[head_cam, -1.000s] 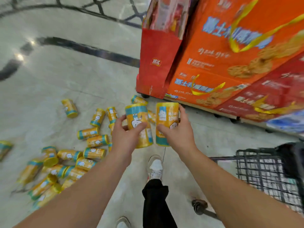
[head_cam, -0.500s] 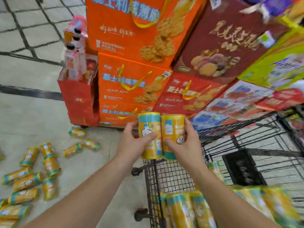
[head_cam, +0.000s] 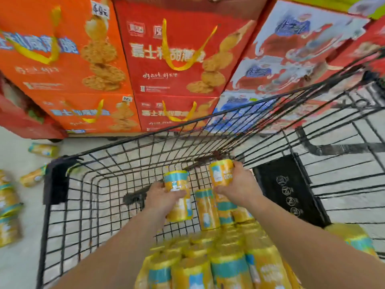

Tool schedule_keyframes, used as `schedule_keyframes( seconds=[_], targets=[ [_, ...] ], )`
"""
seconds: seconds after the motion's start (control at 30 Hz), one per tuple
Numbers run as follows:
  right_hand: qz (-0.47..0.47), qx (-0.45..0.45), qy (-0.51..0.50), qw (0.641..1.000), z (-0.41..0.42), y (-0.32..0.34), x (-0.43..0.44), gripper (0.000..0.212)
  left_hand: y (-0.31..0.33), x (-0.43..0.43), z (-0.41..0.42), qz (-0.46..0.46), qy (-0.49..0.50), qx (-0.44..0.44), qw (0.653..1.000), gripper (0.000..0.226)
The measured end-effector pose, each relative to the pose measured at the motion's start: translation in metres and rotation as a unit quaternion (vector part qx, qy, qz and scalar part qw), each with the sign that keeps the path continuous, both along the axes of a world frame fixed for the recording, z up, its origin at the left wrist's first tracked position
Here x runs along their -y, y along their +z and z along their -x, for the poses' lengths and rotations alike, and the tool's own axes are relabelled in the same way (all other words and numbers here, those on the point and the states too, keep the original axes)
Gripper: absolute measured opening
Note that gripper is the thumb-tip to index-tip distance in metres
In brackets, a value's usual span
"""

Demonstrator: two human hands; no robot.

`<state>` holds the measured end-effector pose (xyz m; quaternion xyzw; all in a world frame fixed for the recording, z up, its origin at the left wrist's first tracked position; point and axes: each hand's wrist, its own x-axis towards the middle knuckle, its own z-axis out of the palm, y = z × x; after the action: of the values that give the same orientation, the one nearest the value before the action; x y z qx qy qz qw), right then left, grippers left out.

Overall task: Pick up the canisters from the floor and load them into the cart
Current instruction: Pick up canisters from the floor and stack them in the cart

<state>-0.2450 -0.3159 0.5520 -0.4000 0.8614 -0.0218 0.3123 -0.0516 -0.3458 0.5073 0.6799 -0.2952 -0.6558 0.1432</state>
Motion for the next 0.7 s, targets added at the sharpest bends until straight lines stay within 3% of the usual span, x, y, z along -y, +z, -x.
schedule_keyframes(
  seconds=[0.23, 0.37, 0.43, 0.6, 0.7],
  targets=[
    [-0.153, 0.007, 0.087, 0.984, 0.026, -0.075, -0.002, 0.099, -0.075, -0.016, 0.038, -0.051, -0.088, 0.080, 0.992, 0.039],
    [-0.177, -0.020, 0.128, 0.976, 0.026, -0.102, -0.008, 0.106, -0.088, -0.021, 0.041, -0.100, -0.146, 0.094, 0.980, 0.072],
    [-0.184, -0.037, 0.118, 0.975, 0.027, -0.104, -0.009, 0.107, -0.089, -0.018, 0.040, -0.127, -0.172, 0.099, 0.972, 0.070],
    [-0.198, -0.043, 0.081, 0.976, 0.028, -0.092, -0.007, 0.087, -0.077, -0.012, 0.032, -0.149, -0.189, 0.085, 0.967, 0.065],
    [-0.165, -0.056, 0.070, 0.982, 0.019, -0.065, -0.002, 0.080, -0.058, -0.006, 0.026, -0.104, -0.173, 0.082, 0.976, 0.072]
  ],
)
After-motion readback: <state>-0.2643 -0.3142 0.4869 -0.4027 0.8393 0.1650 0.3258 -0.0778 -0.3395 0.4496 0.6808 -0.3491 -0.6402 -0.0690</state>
